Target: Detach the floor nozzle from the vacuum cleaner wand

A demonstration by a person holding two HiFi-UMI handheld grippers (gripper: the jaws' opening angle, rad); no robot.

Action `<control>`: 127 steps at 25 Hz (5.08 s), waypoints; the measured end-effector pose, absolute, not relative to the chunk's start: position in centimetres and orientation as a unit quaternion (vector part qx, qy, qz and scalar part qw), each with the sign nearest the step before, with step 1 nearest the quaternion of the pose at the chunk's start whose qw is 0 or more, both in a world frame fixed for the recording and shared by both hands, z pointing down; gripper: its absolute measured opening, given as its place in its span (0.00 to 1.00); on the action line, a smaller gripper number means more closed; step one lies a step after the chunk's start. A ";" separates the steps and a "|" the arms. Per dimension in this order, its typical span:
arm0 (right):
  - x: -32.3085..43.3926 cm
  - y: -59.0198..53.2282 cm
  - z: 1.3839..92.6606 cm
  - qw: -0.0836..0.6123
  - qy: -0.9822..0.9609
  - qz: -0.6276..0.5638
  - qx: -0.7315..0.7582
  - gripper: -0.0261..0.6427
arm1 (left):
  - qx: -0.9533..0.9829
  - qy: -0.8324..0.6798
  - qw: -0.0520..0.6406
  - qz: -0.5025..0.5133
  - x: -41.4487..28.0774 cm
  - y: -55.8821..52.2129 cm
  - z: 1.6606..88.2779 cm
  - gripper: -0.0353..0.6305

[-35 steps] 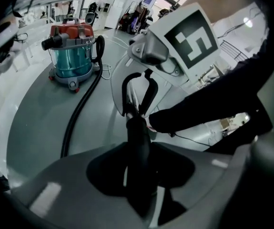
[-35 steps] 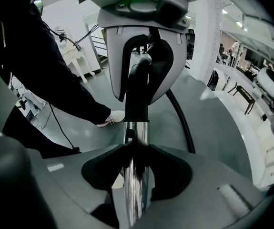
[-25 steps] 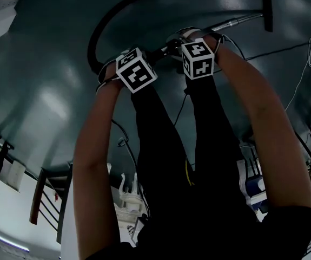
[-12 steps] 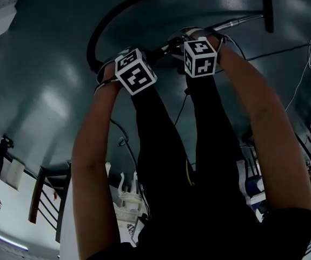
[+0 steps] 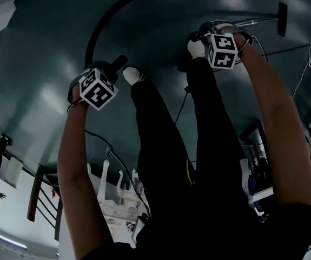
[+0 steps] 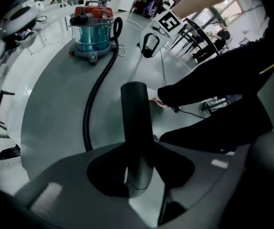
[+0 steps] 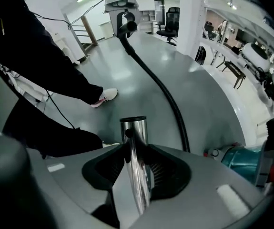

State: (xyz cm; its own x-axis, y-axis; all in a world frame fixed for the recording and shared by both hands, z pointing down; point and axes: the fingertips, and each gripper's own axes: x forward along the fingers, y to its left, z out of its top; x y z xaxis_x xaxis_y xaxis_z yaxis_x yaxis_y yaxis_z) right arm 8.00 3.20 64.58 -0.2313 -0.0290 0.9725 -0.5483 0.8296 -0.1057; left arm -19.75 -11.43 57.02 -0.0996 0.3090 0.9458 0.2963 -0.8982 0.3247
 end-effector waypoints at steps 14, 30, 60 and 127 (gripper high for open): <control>7.4 0.1 65.8 0.598 -0.735 0.215 0.235 0.28 | 0.712 0.134 0.018 0.689 -14.1 -11.7 61.1 0.28; 8.2 -5.0 68.4 0.585 -0.707 0.249 0.309 0.28 | 0.751 0.065 0.084 0.652 -5.0 -11.7 66.6 0.29; -1.5 -6.8 73.2 0.538 -0.696 0.289 0.378 0.03 | 0.799 0.013 0.047 0.599 -13.8 -10.4 69.9 0.26; -1.6 -5.8 49.1 0.193 -0.608 0.392 0.663 0.03 | 0.839 -0.319 0.268 0.349 -9.9 -10.0 49.0 0.07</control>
